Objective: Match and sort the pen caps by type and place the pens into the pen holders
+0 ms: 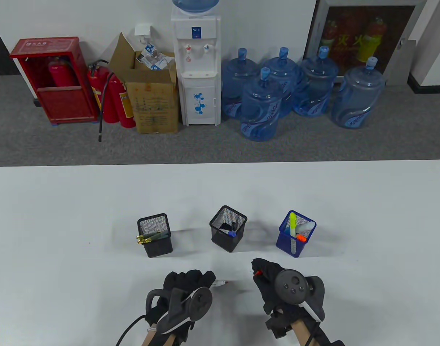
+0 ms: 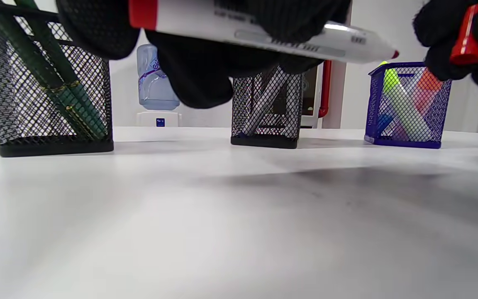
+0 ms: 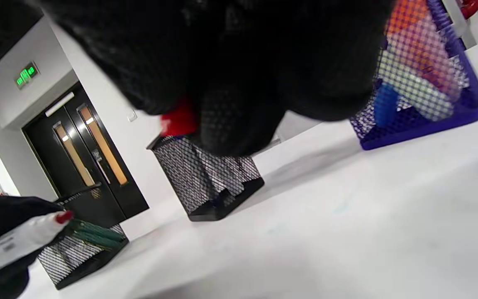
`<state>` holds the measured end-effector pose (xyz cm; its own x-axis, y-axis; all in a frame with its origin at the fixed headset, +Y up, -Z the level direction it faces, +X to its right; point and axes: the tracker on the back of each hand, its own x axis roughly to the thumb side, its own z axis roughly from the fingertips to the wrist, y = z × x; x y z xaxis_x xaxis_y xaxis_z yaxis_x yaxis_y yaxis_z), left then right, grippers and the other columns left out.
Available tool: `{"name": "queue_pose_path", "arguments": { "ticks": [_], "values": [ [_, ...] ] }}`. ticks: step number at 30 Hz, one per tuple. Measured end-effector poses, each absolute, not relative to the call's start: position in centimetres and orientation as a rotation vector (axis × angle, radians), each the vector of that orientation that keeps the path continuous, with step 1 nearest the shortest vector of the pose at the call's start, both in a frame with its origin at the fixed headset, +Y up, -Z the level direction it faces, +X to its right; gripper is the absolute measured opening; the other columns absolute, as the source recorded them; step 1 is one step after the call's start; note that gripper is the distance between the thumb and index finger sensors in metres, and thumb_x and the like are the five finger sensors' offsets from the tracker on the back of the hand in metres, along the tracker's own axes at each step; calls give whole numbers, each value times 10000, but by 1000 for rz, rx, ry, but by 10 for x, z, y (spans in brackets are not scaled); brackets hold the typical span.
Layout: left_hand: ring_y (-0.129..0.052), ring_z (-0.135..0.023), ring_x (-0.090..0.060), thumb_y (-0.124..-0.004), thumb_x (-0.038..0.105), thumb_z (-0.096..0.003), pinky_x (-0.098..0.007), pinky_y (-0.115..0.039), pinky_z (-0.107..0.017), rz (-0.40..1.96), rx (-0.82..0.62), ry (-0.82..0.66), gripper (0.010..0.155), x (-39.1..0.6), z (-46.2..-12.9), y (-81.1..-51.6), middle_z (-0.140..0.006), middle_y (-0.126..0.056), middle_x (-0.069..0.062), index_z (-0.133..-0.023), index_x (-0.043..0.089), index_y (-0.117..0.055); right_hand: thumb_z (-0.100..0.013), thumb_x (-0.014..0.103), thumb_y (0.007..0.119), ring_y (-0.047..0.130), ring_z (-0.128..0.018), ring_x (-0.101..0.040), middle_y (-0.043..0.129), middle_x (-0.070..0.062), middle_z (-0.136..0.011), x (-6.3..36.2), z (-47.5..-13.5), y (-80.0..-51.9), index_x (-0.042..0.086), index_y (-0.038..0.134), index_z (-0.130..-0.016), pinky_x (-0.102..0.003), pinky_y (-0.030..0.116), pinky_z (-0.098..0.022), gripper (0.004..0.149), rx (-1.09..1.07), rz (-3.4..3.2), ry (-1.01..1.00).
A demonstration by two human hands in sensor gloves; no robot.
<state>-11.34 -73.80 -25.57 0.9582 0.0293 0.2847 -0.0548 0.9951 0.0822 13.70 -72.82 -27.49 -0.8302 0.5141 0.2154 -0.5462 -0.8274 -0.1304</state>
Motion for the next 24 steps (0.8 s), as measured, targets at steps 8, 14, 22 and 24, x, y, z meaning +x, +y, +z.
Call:
{"name": "queue_pose_path", "arguments": {
  "ticks": [8, 14, 22, 24],
  "values": [
    [-969, -787, -232, -676, 279, -438, -620, -685, -714, 108, 134, -292, 554, -110, -253, -735, -964, -801, 41, -977, 406, -683, -360, 460, 801, 1081, -423, -39, 1026, 95, -644, 133, -276, -739, 256, 832, -819, -252, 974, -314, 503, 239, 2366, -160],
    [-966, -796, -228, -671, 279, -440, -610, -689, -724, 133, 182, -307, 557, -102, -250, -733, -967, -792, 43, -984, 400, -667, -377, 466, 781, 1075, -445, -47, 1018, 95, -654, 130, -277, -743, 246, 815, -837, -260, 968, -333, 511, 216, 2243, -102],
    [-976, -781, -213, -668, 280, -438, -590, -702, -731, 147, 232, -334, 559, -94, -246, -731, -962, -790, 42, -987, 382, -657, -405, 483, 724, 1083, -430, -70, 1035, 63, -623, 124, -278, -748, 185, 838, -824, -287, 964, -324, 527, 217, 2262, 31],
    [-979, -768, -217, -670, 278, -438, -593, -702, -729, 140, 227, -342, 559, -93, -245, -730, -959, -794, 38, -989, 374, -664, -425, 466, 691, 1076, -396, -82, 1036, 46, -593, 123, -279, -748, 150, 843, -812, -290, 955, -300, 522, 222, 2261, 70]
  ]
}}
